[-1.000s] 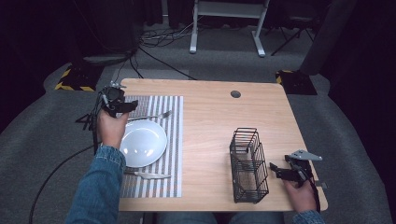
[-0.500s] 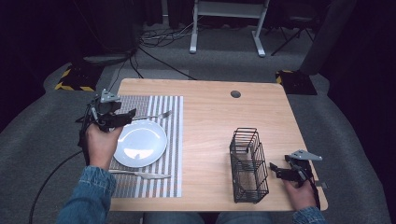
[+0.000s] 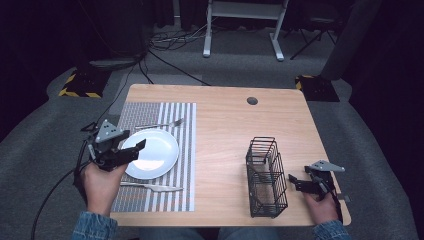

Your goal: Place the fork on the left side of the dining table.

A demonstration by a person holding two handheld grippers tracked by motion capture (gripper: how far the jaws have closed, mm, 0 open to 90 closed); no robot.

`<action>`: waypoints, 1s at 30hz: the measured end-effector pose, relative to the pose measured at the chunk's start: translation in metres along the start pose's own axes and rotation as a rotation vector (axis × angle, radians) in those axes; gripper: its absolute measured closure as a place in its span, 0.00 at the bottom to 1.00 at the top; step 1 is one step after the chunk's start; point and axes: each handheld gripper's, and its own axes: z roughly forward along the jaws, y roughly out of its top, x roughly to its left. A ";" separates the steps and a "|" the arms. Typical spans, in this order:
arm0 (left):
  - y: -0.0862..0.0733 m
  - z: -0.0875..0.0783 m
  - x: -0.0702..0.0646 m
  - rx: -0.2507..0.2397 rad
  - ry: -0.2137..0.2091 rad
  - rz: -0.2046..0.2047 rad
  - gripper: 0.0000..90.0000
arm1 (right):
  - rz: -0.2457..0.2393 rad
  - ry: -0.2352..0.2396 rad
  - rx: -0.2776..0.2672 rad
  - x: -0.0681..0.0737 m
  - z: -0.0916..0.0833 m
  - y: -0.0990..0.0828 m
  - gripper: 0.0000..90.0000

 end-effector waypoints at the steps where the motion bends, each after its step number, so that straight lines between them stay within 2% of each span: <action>1: -0.004 -0.002 -0.003 0.002 -0.014 -0.006 0.42 | 0.000 0.001 -0.001 0.000 0.000 0.000 0.23; 5: -0.017 -0.007 -0.018 0.017 -0.028 0.013 0.41 | -0.001 0.000 0.001 0.000 0.000 0.000 0.23; 13: -0.041 -0.017 -0.042 0.005 -0.070 0.023 0.40 | -0.002 0.002 0.000 0.000 0.000 0.000 0.23; 15: -0.051 -0.019 -0.047 -0.016 -0.082 0.017 0.40 | -0.002 0.002 0.000 0.000 0.000 0.000 0.23; 18: -0.059 -0.016 -0.053 -0.002 -0.117 0.024 0.40 | -0.002 0.003 -0.001 0.000 0.000 0.000 0.22; 20: -0.066 -0.015 -0.057 -0.010 -0.126 0.025 0.40 | -0.002 0.002 0.000 0.000 0.000 0.000 0.23; 26: -0.083 0.002 -0.068 0.028 -0.146 0.056 0.40 | -0.003 0.005 0.000 0.000 0.000 0.000 0.23; 30: -0.090 0.013 -0.079 0.066 -0.161 0.093 0.40 | -0.006 0.007 0.000 0.000 0.000 0.000 0.23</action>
